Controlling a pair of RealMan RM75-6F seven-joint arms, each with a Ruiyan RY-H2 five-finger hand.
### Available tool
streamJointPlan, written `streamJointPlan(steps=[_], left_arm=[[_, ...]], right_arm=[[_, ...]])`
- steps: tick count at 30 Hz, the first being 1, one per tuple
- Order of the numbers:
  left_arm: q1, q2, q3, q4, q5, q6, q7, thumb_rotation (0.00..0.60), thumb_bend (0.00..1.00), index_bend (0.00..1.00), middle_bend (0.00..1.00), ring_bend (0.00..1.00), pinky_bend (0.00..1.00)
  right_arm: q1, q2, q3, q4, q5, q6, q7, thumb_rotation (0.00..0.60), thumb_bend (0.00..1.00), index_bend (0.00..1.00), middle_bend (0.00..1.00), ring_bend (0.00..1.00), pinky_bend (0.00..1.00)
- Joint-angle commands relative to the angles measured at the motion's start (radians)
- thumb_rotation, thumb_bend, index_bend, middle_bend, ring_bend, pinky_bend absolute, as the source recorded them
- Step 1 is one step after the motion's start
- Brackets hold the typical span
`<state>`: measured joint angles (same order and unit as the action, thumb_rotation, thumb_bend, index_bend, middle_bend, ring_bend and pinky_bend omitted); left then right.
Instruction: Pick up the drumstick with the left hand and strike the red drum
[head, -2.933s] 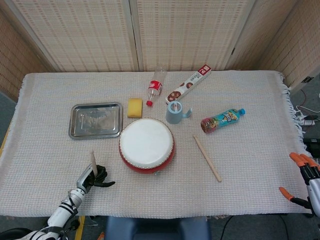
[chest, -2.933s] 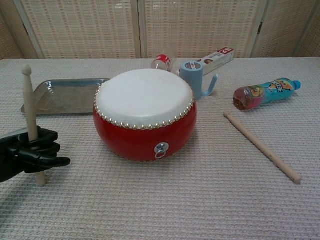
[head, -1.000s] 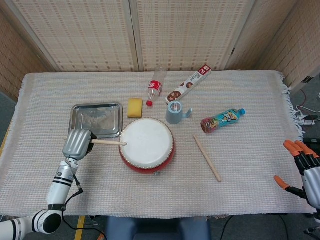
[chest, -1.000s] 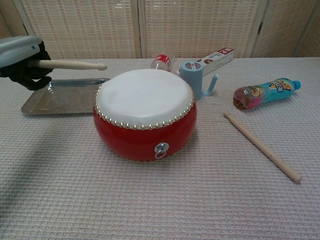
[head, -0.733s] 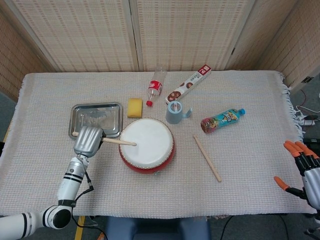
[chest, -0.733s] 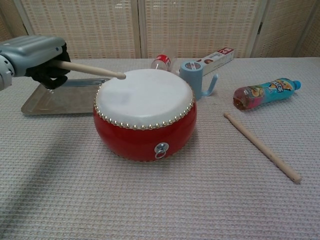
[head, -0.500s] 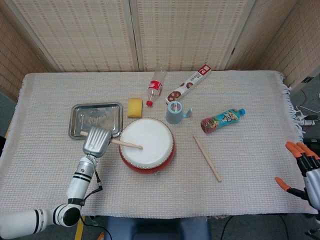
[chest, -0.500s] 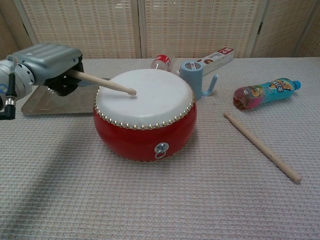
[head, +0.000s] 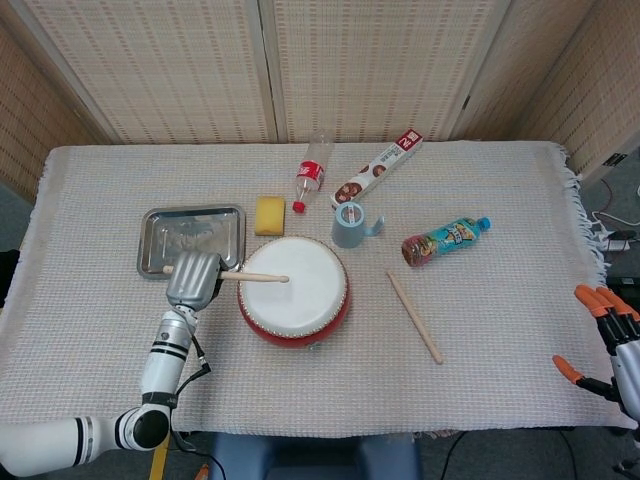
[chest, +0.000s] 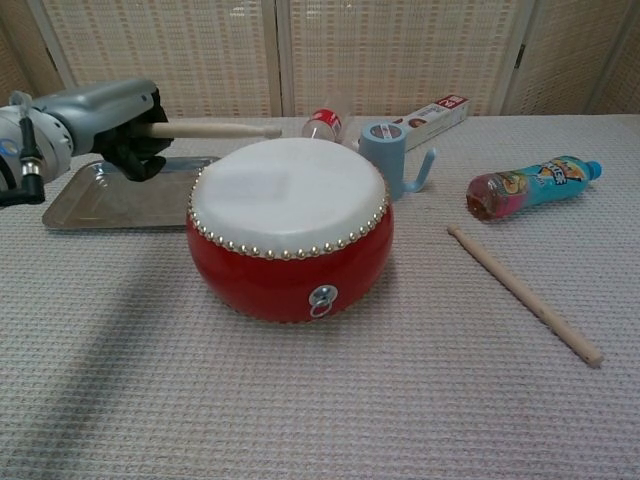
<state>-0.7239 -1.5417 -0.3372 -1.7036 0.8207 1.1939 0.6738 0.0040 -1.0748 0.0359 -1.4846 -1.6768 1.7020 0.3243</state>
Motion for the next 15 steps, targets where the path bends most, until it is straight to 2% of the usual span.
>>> streamJointPlan(steps=[1,9,11,15], left_arm=[[-0.021,0.010,0.016,0.008,0.001,-0.011,0.043,0.600,0.87,1.00,1.00,1.00,1.00],[-0.065,-0.023,0.104,0.102,0.057,0.012,0.178,0.600,0.87,1.00,1.00,1.00,1.00],[-0.061,-0.019,0.092,0.087,0.043,0.014,0.154,0.600,0.86,1.00,1.00,1.00,1.00],[-0.034,0.013,0.014,0.006,-0.015,-0.002,0.003,0.600,0.87,1.00,1.00,1.00,1.00]], right_arm=[[0.000,-0.001,0.000,0.002,0.001,-0.001,0.001,0.600,0.18,0.12,0.11,0.04,0.19],[-0.001,-0.001,-0.001,0.005,0.008,-0.004,0.003,0.600,0.18,0.12,0.11,0.04,0.19],[-0.001,-0.002,-0.001,0.006,0.009,-0.004,0.005,0.600,0.18,0.12,0.11,0.04,0.19],[-0.002,-0.003,-0.002,0.009,0.007,0.000,0.011,0.600,0.18,0.12,0.11,0.04,0.19]])
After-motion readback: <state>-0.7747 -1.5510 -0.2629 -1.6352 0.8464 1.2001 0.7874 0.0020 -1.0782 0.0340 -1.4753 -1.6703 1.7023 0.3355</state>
